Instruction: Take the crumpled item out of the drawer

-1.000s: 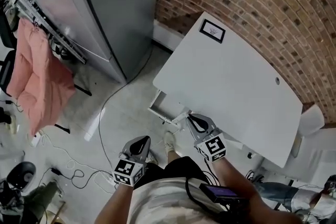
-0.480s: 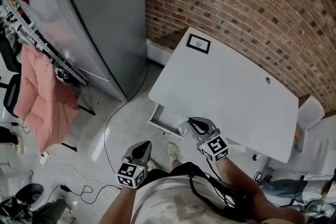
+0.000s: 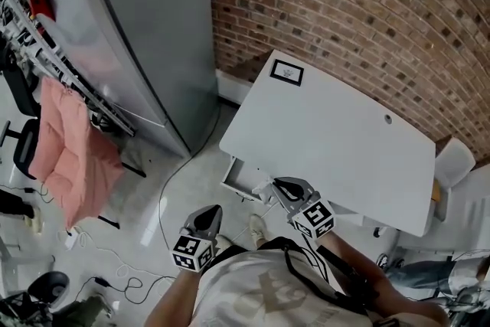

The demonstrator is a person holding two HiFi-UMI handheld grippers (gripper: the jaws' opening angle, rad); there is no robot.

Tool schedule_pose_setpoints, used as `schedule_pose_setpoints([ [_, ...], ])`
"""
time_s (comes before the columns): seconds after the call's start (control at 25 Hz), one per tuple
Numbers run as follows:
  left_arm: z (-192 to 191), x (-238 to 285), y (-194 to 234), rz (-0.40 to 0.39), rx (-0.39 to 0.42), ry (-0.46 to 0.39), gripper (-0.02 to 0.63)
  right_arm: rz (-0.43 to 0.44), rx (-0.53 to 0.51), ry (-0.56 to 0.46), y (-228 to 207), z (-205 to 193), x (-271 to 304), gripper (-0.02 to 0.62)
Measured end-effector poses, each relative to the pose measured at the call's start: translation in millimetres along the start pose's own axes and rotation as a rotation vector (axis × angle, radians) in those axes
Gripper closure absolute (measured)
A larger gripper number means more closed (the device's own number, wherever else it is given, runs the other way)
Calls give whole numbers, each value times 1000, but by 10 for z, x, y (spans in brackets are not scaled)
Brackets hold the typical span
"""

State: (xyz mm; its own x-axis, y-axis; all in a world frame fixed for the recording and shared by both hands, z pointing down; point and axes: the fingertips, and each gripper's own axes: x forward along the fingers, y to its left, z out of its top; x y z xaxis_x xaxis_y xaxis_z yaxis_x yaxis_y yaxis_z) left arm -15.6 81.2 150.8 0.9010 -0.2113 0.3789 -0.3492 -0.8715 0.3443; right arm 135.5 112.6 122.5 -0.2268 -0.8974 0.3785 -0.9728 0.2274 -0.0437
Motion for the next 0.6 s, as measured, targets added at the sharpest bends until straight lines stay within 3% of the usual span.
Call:
schedule_pose_setpoints([
  [0.6, 55, 48, -178, -15, 30, -3, 603, 32, -49, -6, 44, 36, -110, 561],
])
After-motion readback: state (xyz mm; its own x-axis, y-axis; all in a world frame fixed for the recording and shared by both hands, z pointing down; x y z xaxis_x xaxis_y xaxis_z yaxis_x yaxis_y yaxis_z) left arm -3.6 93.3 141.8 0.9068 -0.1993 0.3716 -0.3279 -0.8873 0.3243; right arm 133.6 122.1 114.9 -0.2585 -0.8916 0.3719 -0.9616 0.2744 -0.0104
